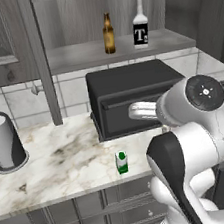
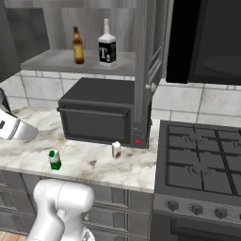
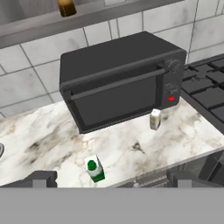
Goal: Sort all alcoholic drinks to one cabinet, and non-alcoholic drinks to the other.
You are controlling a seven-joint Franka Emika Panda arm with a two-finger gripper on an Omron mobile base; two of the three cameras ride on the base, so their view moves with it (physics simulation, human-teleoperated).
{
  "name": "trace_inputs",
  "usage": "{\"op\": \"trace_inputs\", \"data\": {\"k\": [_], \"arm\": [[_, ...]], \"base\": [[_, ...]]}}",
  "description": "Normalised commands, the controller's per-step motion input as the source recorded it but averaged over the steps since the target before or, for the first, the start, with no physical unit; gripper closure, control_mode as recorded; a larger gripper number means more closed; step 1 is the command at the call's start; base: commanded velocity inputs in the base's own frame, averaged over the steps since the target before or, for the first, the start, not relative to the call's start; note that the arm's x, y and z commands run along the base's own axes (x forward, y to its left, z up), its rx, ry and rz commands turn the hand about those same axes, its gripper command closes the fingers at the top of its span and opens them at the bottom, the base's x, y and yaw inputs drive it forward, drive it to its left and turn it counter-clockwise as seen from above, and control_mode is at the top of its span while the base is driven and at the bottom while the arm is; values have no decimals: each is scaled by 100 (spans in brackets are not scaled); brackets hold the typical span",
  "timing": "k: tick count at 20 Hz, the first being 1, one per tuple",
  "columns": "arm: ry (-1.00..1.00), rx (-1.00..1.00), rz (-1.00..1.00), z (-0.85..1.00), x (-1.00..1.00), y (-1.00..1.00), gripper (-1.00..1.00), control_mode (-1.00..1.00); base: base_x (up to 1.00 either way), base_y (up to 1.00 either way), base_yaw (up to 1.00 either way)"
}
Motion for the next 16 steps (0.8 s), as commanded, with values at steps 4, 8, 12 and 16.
{"op": "trace_inputs", "data": {"k": [4, 8, 12, 16], "arm": [[-4, 0, 0, -11, -21, 20, -100, -100], [-2, 0, 0, -12, -8, 26, -100, -100], [0, 0, 0, -19, -3, 27, -100, -100], [0, 0, -2, -21, -6, 23, -100, -100]], "base": [[0, 0, 0], [0, 0, 0], [0, 0, 0], [0, 0, 0]]}}
